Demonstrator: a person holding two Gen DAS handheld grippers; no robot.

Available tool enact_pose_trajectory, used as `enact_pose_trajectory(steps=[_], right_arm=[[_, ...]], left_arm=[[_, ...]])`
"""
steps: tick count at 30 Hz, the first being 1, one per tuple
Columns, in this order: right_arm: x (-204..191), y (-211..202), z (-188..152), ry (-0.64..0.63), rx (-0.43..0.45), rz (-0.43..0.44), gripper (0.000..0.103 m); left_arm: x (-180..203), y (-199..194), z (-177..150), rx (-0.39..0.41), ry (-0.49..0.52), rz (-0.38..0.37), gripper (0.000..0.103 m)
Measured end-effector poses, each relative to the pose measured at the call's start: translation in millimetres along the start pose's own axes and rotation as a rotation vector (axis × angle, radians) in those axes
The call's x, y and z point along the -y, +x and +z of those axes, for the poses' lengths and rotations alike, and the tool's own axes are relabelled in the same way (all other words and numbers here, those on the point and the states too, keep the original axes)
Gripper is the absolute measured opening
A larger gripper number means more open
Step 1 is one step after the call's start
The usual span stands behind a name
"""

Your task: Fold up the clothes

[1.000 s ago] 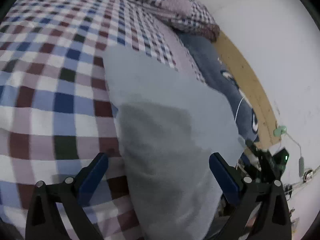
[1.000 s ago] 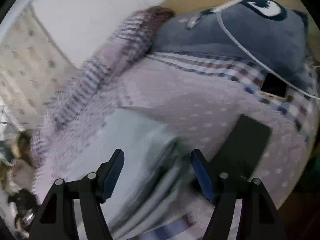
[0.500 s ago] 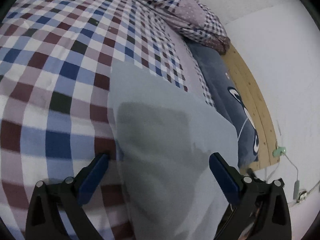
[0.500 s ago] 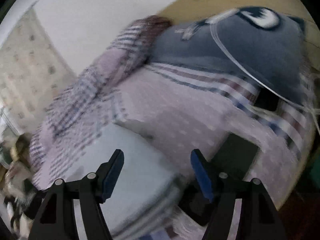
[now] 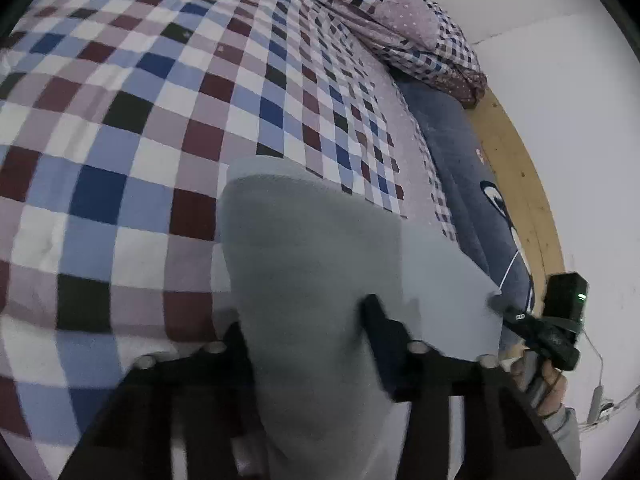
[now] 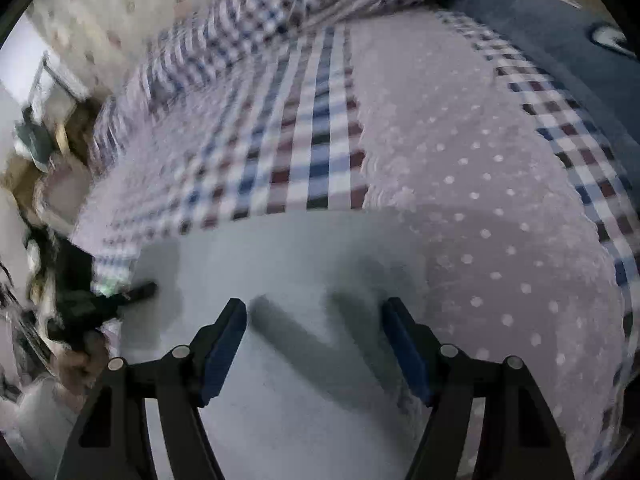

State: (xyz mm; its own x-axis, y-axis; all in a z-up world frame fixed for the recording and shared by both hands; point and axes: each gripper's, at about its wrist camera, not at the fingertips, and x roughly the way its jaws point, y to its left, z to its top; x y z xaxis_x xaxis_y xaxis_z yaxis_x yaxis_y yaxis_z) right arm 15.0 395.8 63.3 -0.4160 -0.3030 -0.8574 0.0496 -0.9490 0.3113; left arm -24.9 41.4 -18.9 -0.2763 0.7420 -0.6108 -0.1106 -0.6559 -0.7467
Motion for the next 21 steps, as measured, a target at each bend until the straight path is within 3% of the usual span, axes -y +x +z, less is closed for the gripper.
enact_pose_trajectory(steps=[1,2,3,4,5,8,9,10,11,14,16,17,18,19,21], right_arm=[[-10.4,2.9,-0.4,-0.058,0.003,-0.033,0.056],[-19.2,0.2,-2.1,-0.101,0.022,-0.062,0.027],[-28.0,-9.8,-5.4,-0.134,0.064,-0.049,0.015],[-36.2,-24.8,-11.1,-0.156,0.119,-0.02,0.013],[-44.4,-39.8,-16.8,-0.178,0.175,0.01,0.011],[-60.7,-80.0,-36.2,-0.203,0.346,0.073,0.01],[-57.0,-76.8,-34.8,-0.193,0.358,0.049,0.016],[-48.1,-64.6,-29.9,-0.164,0.344,0.013,0.022],[-39.2,-52.4,-24.8,-0.135,0.33,-0.023,0.039],[0.3,-12.3,-12.5,0.049,0.252,-0.414,0.043],[19.7,-19.2,-19.5,0.164,0.291,-0.248,0.044],[28.1,-25.5,-23.4,0.198,0.322,-0.129,0.051],[34.1,-29.9,-26.2,0.227,0.338,-0.062,0.06],[40.6,-32.3,-28.2,0.251,0.345,-0.019,0.063],[53.9,-30.3,-31.6,0.316,0.352,0.105,0.064]], left_arm=[[1.3,-5.0,0.0,0.017,0.0,-0.011,0.029],[3.3,-10.6,-0.1,0.033,0.002,-0.02,0.027],[11.5,-23.2,-0.6,0.068,0.022,-0.047,0.022],[21.3,-37.6,-1.1,0.106,0.048,-0.078,0.011],[33.8,-52.9,-2.1,0.139,0.089,-0.094,0.011],[60.9,-91.5,-1.3,0.216,0.206,-0.098,0.012],[56.3,-97.0,1.9,0.226,0.203,-0.08,0.014],[40.2,-92.6,5.2,0.212,0.168,-0.049,0.022],[22.0,-86.0,8.4,0.192,0.127,-0.017,0.026],[-16.4,-65.0,7.7,0.135,0.023,0.182,0.035],[-23.4,-63.5,6.4,0.129,0.003,0.258,0.044],[-17.7,-68.8,6.6,0.145,0.022,0.272,0.05],[-8.1,-75.4,5.4,0.175,0.06,0.287,0.063],[2.5,-82.2,3.7,0.209,0.102,0.302,0.076],[21.4,-96.0,-5.1,0.279,0.17,0.302,0.079]])
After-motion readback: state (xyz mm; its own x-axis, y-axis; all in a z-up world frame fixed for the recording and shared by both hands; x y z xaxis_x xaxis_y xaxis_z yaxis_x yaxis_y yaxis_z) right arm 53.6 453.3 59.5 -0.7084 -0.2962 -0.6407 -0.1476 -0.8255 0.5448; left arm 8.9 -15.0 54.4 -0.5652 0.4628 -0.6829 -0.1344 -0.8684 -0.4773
